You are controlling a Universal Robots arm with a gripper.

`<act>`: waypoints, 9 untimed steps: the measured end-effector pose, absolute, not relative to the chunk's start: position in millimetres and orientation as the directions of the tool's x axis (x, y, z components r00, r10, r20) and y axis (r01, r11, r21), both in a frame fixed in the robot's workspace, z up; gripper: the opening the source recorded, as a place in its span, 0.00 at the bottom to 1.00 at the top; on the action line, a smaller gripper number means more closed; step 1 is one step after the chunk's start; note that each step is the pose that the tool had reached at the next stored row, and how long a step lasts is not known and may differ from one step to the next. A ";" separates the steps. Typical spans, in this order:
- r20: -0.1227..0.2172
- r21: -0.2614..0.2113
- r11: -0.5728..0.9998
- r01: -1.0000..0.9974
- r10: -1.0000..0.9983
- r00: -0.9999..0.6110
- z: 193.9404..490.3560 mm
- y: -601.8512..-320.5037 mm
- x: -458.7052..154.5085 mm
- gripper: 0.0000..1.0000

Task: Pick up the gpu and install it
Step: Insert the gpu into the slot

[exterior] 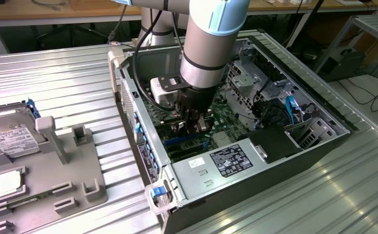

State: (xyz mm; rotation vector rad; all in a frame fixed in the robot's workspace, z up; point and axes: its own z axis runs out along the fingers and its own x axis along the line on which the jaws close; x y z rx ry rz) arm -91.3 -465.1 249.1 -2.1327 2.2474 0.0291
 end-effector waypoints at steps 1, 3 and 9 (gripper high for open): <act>-0.044 -0.016 0.054 -0.998 -0.998 -0.054 249.1 -465.1 -91.3 0.28; -0.044 -0.016 0.055 -0.998 -0.998 -0.054 249.1 -465.0 -91.3 0.28; -0.044 -0.016 0.055 -0.998 -0.998 -0.054 249.0 -464.0 -91.8 0.28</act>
